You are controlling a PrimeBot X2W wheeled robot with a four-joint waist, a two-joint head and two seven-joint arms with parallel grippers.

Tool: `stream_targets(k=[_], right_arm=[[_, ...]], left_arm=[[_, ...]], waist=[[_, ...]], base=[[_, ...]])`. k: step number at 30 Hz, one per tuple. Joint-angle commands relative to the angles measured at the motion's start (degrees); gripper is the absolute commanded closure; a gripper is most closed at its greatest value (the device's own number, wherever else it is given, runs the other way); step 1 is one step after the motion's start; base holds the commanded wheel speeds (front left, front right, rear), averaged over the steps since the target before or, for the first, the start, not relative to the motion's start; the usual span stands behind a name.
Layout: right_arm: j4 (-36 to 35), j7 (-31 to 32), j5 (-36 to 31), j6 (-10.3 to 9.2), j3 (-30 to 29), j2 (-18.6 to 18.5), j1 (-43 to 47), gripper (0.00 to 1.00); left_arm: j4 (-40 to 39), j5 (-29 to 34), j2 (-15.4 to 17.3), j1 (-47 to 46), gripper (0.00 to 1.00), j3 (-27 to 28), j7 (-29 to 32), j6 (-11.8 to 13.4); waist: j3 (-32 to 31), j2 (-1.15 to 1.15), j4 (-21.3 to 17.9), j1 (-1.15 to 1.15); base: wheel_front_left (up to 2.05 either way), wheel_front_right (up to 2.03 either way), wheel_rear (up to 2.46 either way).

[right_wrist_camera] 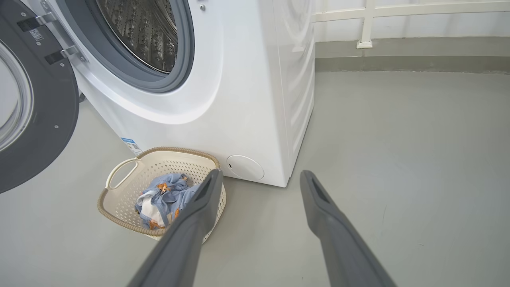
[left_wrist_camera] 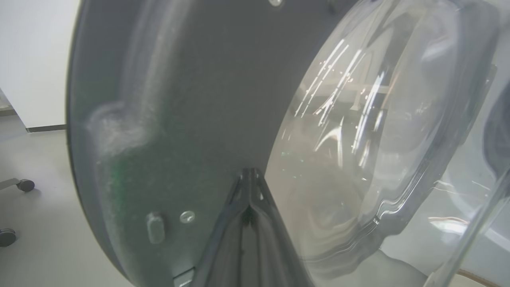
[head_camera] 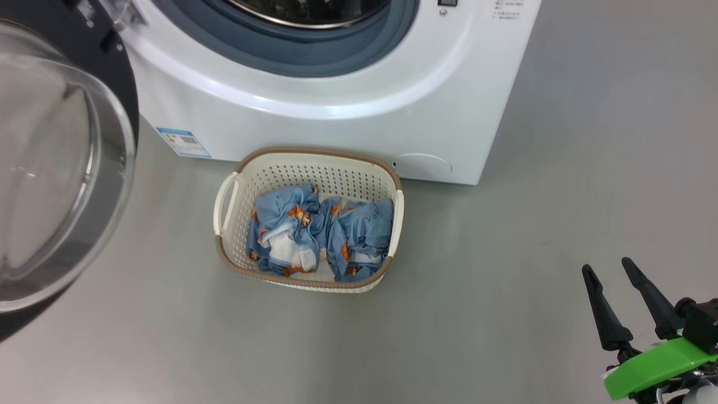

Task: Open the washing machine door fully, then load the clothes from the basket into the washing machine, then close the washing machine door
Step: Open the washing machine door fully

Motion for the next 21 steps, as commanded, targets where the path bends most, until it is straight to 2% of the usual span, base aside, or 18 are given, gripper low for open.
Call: stream_targets(k=[1, 10, 21], right_arm=[[-1.43, -0.70, -1.01, 0.17, 1.22, -1.15, -0.93, 0.00], [-1.54, -0.70, -1.17, 0.17, 1.43, -1.50, -2.41, 0.00], [-1.56, -0.70, -1.30, 0.17, 1.20, -1.67, -3.15, 0.00]], left_arm=[[-0.35, 0.77, 4.43, -2.17, 1.00, 2.77, -0.35, 0.02], [6.31, 2.69, 7.72, -7.51, 1.00, 7.18, -0.36, -0.72], [12.25, 3.98, 10.73, -12.05, 1.00, 9.03, -0.36, -1.16]], waist=[[1.10, 0.00, -0.44, 0.00], [3.81, 0.00, -1.23, 0.00], [5.12, 0.00, -1.53, 0.00]], base=[[0.00, 0.00, 0.00], [0.00, 0.00, 0.00], [0.00, 0.00, 0.00]])
